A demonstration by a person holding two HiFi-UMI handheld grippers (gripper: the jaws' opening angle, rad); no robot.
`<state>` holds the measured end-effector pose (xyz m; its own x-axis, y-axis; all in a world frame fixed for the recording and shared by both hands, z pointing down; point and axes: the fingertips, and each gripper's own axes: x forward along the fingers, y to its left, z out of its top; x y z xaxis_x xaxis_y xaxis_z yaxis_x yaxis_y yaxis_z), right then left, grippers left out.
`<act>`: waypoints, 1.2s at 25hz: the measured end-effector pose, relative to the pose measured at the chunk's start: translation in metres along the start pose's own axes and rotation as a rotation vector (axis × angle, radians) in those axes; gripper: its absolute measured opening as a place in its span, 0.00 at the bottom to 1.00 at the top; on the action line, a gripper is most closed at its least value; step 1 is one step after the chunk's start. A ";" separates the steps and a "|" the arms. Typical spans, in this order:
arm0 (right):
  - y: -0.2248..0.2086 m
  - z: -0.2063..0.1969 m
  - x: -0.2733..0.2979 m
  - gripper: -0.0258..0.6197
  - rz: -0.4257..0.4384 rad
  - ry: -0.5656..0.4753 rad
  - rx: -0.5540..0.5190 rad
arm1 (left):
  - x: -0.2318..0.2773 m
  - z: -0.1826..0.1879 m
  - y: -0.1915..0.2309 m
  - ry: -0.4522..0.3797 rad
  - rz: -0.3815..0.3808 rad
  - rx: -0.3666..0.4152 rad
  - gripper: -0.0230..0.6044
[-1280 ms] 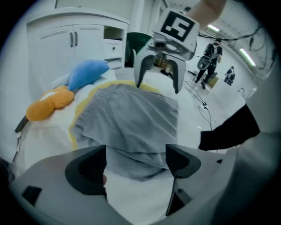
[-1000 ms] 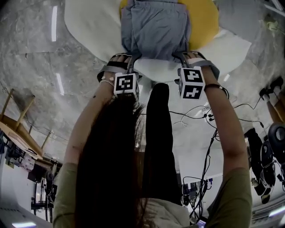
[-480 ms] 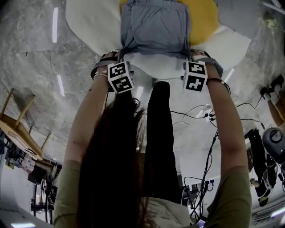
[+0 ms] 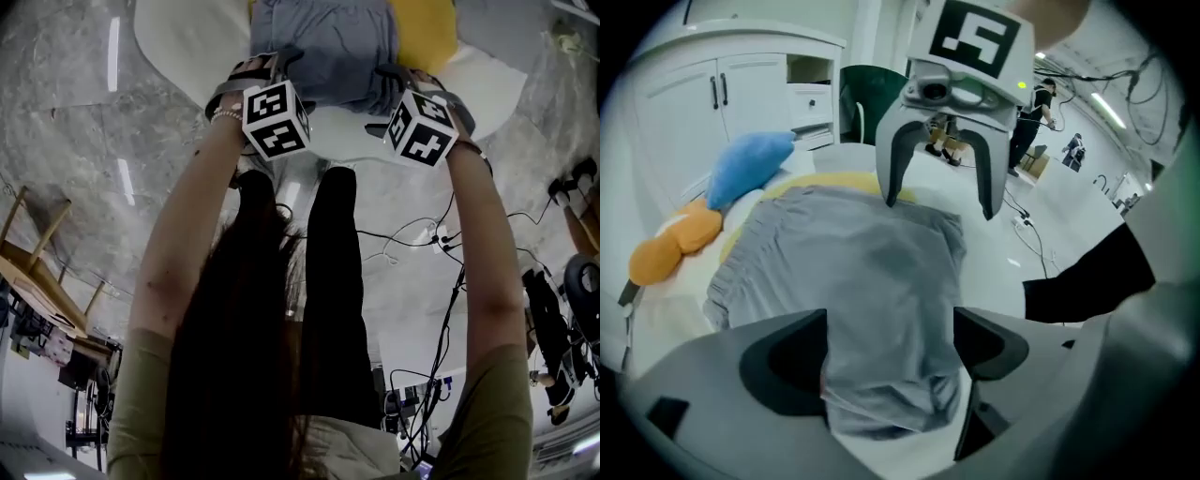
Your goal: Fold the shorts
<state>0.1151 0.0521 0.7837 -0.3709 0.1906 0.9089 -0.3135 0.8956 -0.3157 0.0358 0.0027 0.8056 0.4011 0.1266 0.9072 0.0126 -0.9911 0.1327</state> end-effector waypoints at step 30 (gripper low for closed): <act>-0.102 0.039 -0.046 0.76 -0.225 -0.002 0.006 | -0.053 0.016 0.106 -0.093 0.087 -0.150 0.68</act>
<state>0.1297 -0.0637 0.7632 -0.2929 -0.0143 0.9560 -0.3938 0.9130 -0.1070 0.0309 -0.1102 0.7652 0.4774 0.0294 0.8782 -0.1596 -0.9799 0.1195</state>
